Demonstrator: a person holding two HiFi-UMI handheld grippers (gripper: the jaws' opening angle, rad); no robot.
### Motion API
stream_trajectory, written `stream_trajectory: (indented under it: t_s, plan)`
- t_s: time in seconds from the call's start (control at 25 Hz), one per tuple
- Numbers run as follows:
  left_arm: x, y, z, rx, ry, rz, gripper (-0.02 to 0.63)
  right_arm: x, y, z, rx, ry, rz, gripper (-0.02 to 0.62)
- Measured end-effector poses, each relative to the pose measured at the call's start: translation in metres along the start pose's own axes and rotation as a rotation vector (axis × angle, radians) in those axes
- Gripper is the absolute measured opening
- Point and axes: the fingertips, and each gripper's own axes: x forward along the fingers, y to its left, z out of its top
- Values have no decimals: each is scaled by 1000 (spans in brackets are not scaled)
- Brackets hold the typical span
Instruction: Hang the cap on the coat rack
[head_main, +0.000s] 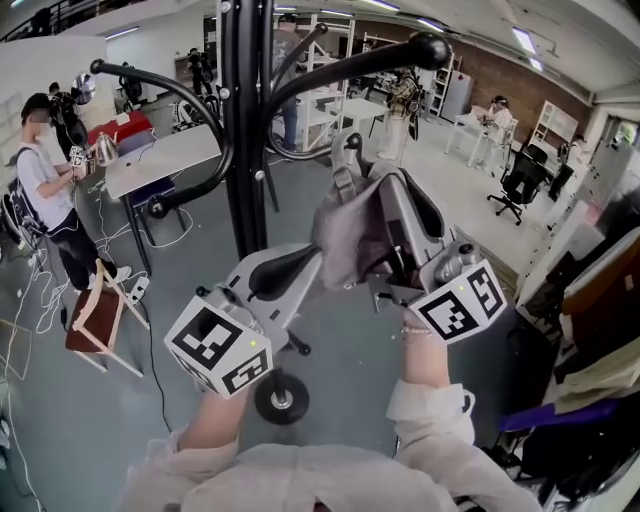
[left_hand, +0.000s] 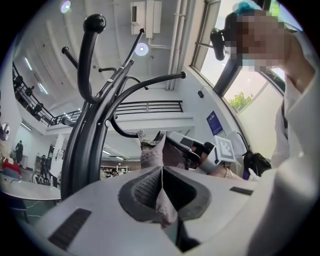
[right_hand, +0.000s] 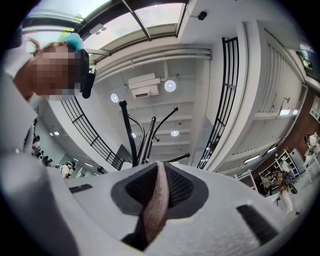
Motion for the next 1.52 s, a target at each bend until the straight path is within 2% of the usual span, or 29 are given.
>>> stream_trajectory:
  t_s: [0.24, 0.4, 0.6, 0.8, 1.0, 1.52]
  plan:
    - [1, -2, 6, -1, 4, 12, 17, 3, -25, 2, 81, -17, -52, 35]
    - [-7, 11, 4, 1, 1, 22, 17, 12, -19, -18, 117, 1, -29, 35]
    - [-16, 27, -3, -13, 6, 30, 17, 26, 10, -41, 92, 55, 47, 35]
    - [-21, 35, -8, -31, 5, 48, 17, 24, 19, -50, 113, 67, 66, 35]
    - [-34, 43, -14, -47, 11, 58, 17, 21, 31, -59, 114, 67, 54, 35]
    - [-42, 35, -33, -81, 39, 33, 17, -4, 41, -60, 20, 87, -36, 37]
